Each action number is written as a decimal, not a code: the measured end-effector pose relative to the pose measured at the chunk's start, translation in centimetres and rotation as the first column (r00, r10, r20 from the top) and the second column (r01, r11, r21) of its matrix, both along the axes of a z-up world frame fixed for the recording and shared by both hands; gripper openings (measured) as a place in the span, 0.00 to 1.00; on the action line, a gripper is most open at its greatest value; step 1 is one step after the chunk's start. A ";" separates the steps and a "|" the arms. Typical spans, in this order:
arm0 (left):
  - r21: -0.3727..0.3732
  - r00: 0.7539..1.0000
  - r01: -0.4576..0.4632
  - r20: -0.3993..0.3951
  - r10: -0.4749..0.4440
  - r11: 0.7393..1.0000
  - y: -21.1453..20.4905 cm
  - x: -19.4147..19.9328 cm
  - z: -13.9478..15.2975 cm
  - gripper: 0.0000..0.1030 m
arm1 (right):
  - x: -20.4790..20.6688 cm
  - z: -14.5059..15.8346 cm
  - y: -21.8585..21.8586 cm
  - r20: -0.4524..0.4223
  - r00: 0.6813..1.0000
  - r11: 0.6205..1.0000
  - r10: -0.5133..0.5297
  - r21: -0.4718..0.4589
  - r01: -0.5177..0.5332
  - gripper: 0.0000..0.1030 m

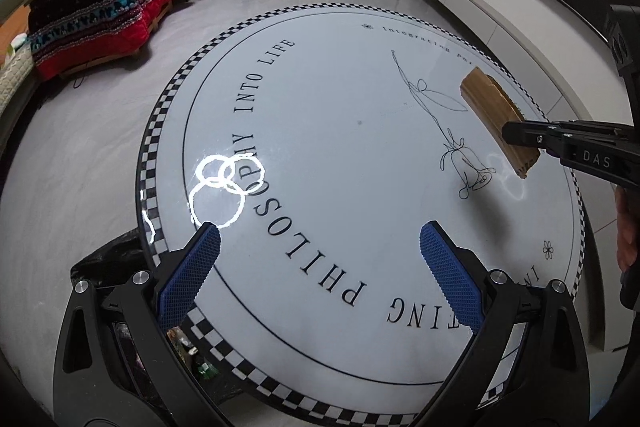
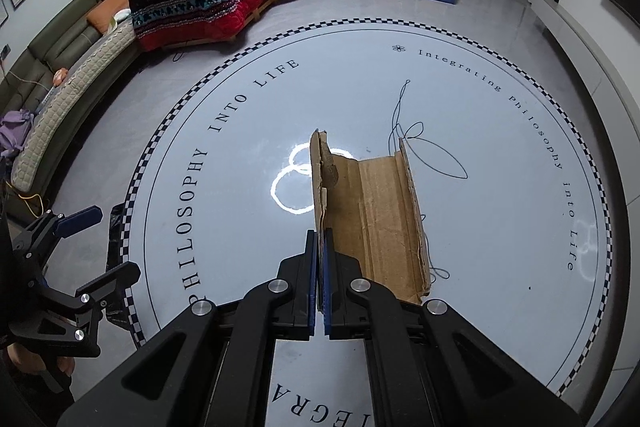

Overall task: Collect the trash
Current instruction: 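Drag the cardboard across the table with the right tool and open it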

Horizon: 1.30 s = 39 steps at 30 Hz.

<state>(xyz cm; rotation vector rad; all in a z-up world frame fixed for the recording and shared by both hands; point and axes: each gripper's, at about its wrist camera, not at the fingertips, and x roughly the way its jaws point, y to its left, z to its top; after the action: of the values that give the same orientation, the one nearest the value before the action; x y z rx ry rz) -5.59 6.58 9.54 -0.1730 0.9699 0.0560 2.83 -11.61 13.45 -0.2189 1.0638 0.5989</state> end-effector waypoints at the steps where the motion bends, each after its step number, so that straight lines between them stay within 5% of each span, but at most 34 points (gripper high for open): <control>1: -0.001 1.000 -0.008 0.002 0.008 1.000 0.3 -0.6 -0.1 0.94 | -0.6 -0.3 0.2 0.000 1.000 1.000 0.003 -0.001 -0.003 0.03; 19: -0.008 0.999 -0.037 -0.002 0.037 0.999 1.8 -4.1 -1.9 0.94 | -4.2 -2.7 3.1 0.037 0.999 1.000 0.014 0.007 -0.015 0.03; 34: -0.015 0.999 -0.010 -0.030 0.009 1.000 0.6 -1.2 -4.1 0.94 | -2.8 -4.4 2.3 0.079 0.996 0.999 -0.035 -0.005 0.036 0.04; 37: -0.015 1.000 -0.001 -0.029 0.001 1.000 0.0 -0.3 -4.6 0.94 | -2.7 -4.5 1.4 0.094 0.994 0.998 -0.060 0.010 0.060 0.17; 39: -0.010 0.999 0.005 -0.032 -0.005 1.000 -0.5 0.2 -5.0 0.94 | -3.0 -4.4 0.9 0.119 0.990 0.997 -0.079 0.017 0.077 0.51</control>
<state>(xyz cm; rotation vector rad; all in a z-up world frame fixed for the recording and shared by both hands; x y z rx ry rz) -5.39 6.12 4.57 -0.1794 1.0030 0.0492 -0.18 -10.71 9.01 -0.1990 0.9483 0.5153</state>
